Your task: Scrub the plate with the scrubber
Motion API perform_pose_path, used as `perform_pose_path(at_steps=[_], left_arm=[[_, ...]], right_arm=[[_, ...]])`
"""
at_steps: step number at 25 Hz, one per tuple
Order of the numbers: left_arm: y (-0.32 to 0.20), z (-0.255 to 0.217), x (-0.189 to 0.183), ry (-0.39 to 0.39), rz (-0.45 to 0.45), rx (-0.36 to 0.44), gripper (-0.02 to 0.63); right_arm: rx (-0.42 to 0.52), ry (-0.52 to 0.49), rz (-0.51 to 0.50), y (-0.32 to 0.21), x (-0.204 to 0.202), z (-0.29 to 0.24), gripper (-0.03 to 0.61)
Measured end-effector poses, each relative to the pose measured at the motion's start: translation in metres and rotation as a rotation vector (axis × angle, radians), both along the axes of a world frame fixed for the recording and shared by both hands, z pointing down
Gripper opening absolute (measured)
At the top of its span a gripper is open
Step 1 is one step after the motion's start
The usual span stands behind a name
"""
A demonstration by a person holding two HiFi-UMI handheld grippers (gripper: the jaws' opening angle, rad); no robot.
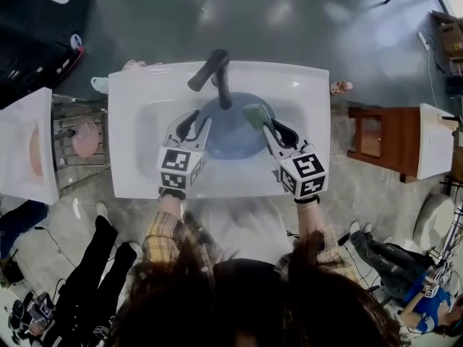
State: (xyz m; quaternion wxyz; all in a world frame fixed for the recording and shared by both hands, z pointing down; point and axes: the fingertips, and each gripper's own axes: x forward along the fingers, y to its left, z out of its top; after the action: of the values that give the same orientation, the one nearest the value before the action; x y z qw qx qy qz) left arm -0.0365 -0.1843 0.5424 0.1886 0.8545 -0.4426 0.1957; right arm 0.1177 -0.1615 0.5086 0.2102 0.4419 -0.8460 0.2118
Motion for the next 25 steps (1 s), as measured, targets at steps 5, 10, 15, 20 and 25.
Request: perform_pose_path(at_steps=[5,10,15,20,25], left_arm=[[-0.005,0.022,-0.001,-0.024,0.028,-0.047,0.128],[-0.009,0.039,-0.006,-0.074,0.046,-0.065,0.13],[-0.007,0.057,-0.012,-0.109,0.058,-0.114,0.13],[-0.01,0.064,-0.015,-0.137,0.033,-0.117,0.044],[-0.006,0.069,-0.026,-0.153,0.05,-0.109,0.027]], right_arm=[[0.012,0.019,0.004,-0.008,0.002,0.008,0.08],[0.049,0.098,0.001,-0.018,0.003,0.017,0.08],[0.073,0.186,-0.005,-0.029,0.002,0.024,0.08],[0.091,0.247,-0.031,-0.04,-0.003,0.033,0.08],[0.11,0.304,-0.062,-0.042,-0.03,0.045,0.078]])
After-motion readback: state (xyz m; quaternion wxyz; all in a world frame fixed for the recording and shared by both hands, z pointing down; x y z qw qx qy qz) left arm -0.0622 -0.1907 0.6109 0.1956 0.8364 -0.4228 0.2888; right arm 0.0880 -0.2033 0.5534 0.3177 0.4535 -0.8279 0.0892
